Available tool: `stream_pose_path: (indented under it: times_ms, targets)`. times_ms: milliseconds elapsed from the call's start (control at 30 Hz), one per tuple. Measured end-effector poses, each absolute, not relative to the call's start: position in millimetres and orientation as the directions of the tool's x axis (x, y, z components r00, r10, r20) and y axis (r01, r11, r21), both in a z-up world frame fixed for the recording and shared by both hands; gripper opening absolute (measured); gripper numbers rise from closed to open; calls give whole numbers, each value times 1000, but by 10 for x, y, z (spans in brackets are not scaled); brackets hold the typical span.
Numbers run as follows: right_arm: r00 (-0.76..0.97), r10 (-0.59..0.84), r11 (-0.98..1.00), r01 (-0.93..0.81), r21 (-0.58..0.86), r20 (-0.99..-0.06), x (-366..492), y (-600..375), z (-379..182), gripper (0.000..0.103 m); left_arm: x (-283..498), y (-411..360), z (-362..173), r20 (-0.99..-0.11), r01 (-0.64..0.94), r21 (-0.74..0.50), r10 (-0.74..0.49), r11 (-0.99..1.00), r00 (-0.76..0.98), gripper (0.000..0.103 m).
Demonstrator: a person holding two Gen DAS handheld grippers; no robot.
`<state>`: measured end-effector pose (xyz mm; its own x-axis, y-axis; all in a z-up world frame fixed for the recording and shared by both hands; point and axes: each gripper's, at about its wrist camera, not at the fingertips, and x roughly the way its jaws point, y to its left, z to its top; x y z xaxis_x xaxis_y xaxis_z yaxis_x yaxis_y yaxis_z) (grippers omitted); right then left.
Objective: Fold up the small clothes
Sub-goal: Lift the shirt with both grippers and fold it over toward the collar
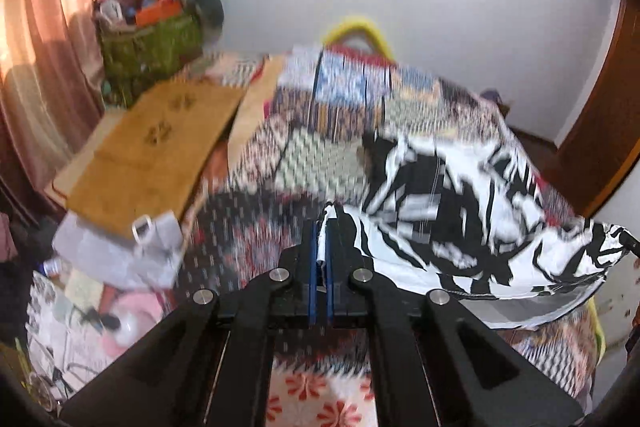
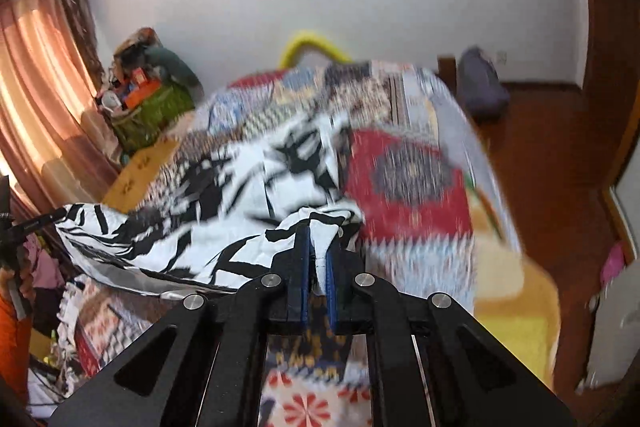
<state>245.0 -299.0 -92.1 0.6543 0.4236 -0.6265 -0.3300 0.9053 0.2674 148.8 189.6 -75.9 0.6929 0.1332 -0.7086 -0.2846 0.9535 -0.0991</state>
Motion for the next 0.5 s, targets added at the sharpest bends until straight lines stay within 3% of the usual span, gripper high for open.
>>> stream_pose_path:
  times_ms: [267, 500]
  targets:
    - [711, 388, 920, -340, 196, -587, 2967, -2818, -623, 6, 2133, 2063, -509, -682, -332, -60, 204, 941, 702, 3]
    - [706, 356, 931, -323, 169, -612, 3587, -2680, -669, 6, 2852, 2212, -568, -700, -366, -62, 221, 929, 679, 3]
